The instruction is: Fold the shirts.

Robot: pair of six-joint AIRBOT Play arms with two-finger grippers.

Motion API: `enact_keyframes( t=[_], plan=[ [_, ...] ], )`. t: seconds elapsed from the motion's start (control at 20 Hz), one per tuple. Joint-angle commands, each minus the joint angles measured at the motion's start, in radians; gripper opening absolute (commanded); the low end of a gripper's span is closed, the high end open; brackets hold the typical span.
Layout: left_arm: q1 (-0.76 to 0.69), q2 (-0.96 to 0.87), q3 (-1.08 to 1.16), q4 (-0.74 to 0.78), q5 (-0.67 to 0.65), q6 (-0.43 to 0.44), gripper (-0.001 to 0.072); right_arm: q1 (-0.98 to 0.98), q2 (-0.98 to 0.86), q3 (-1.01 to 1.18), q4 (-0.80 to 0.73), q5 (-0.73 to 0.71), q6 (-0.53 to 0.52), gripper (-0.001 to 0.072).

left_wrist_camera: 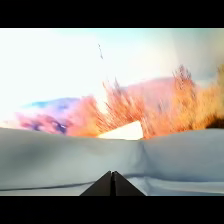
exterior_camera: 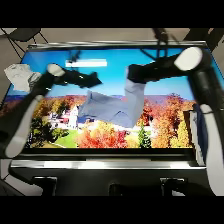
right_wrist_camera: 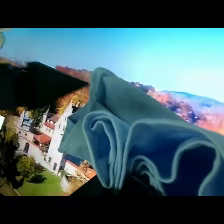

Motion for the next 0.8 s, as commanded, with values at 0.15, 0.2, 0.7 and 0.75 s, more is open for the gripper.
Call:
enact_keyframes(
  t=[0.15,0.2,0.7,0.75],
  plan=[
    [0.369,0.323,0.001,0.113,-0.083,0.011,0.0030,0.166,-0.307,0.000,0.287,-0.255,0.038,0.0047],
    [0.394,0.358,0.001,0.113,-0.093,0.024,0.0030,0.173,-0.346,0.000,0.332,-0.270,0.038,0.0047],
    [0.401,0.466,-0.012,0.141,-0.146,0.065,0.0031,0.034,-0.390,0.001,0.397,-0.068,0.027,0.0607],
    [0.401,0.465,-0.012,0.154,-0.150,0.071,0.0031,-0.018,-0.356,0.001,0.304,0.004,0.046,0.0607]
  ],
)
